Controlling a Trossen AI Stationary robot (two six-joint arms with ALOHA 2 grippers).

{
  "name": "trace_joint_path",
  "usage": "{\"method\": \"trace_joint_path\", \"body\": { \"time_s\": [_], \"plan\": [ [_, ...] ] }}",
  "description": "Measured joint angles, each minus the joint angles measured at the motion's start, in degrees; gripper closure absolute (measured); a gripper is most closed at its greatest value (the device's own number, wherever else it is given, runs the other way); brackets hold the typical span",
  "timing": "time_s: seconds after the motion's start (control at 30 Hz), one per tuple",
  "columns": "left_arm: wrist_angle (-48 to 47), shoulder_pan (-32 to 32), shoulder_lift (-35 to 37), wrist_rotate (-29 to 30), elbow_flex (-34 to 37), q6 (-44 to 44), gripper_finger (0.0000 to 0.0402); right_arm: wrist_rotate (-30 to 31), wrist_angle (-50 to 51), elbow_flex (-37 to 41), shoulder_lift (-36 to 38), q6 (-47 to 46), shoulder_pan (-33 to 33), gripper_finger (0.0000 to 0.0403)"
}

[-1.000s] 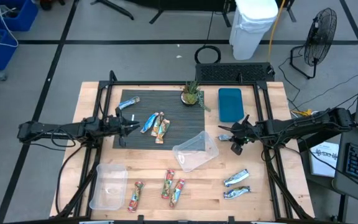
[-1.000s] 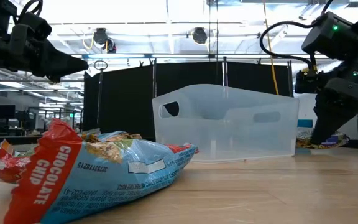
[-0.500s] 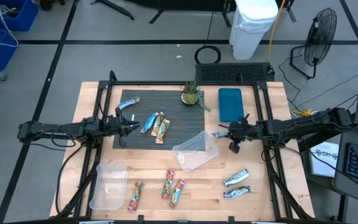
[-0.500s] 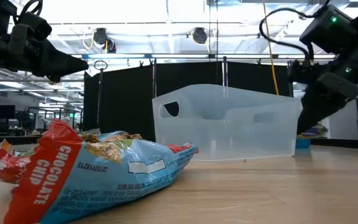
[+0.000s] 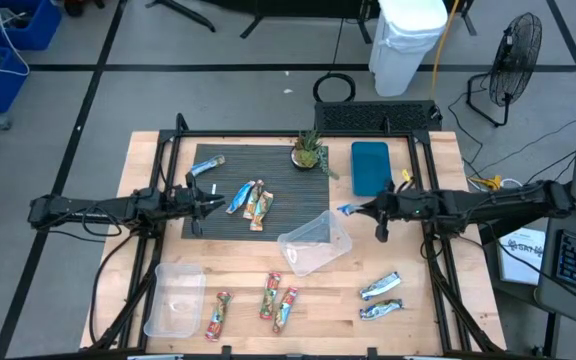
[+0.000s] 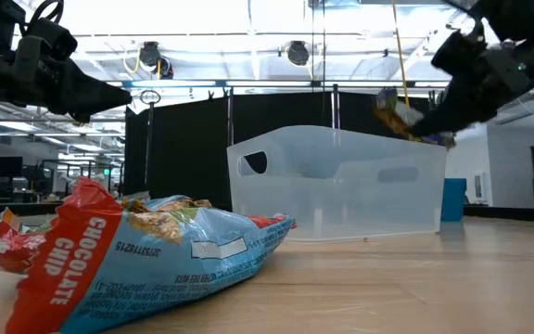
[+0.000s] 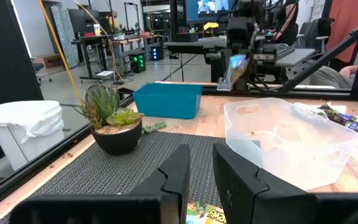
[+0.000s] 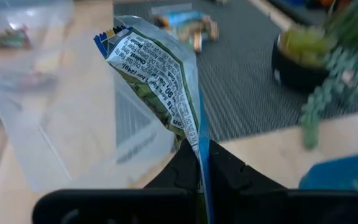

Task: Pick and place Granola Bars by type
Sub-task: Put the top blue granola bar into the blue bin

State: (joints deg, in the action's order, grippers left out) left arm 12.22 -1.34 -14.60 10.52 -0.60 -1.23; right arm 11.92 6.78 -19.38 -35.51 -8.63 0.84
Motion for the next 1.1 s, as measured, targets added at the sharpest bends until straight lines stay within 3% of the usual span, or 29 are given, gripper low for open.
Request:
{"method": "trace_joint_path", "body": {
  "time_s": [0.43,0.67,0.8,1.1],
  "plan": [
    [0.0,0.0,0.0,0.0,0.0,0.0,0.0325,0.0,-15.2,2.6,6.0,12.7,0.0,0.0394],
    [0.0,0.0,0.0,0.0,0.0,0.0,0.0325,0.4,-30.8,7.5,6.1,17.5,-0.8,0.0394],
    [0.0,0.0,0.0,0.0,0.0,0.0,0.0325,4.1,-39.1,9.0,6.2,19.9,-2.9,0.0394],
    [0.0,0.0,0.0,0.0,0.0,0.0,0.0325,6.0,-41.7,8.3,7.2,20.6,-10.5,0.0394]
  ]
}}
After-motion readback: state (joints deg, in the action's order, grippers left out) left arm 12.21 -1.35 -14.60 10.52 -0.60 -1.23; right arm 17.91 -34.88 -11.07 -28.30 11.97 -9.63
